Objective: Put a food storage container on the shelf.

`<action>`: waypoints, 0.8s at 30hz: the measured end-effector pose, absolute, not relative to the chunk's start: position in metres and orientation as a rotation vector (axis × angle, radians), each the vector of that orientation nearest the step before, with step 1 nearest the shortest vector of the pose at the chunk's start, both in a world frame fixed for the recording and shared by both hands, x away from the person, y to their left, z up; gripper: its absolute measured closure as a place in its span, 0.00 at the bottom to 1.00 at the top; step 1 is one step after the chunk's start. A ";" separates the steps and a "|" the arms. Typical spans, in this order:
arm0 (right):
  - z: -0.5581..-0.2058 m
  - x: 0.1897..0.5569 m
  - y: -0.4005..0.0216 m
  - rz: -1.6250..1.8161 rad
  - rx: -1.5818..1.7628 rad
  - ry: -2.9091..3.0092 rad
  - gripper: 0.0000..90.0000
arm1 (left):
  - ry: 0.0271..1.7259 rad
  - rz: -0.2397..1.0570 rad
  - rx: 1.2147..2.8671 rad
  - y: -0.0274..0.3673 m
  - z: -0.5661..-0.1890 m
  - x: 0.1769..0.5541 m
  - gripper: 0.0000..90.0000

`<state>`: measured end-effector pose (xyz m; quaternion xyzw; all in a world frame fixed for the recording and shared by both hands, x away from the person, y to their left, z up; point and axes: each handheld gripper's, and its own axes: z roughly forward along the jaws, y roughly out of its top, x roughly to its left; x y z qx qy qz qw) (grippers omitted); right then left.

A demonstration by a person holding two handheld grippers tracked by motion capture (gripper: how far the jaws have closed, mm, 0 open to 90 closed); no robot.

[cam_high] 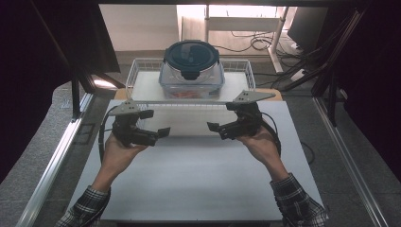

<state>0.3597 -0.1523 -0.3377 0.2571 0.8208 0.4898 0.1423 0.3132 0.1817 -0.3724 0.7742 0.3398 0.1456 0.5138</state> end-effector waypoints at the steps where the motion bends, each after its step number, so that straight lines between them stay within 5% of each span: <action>1: -0.341 0.358 -0.152 1.401 0.735 2.371 0.03 | 0.818 0.347 1.864 0.181 -0.375 0.312 0.09; 24: -0.404 0.342 -0.156 1.329 0.762 2.415 0.00 | 0.886 0.281 1.901 0.185 -0.441 0.287 0.09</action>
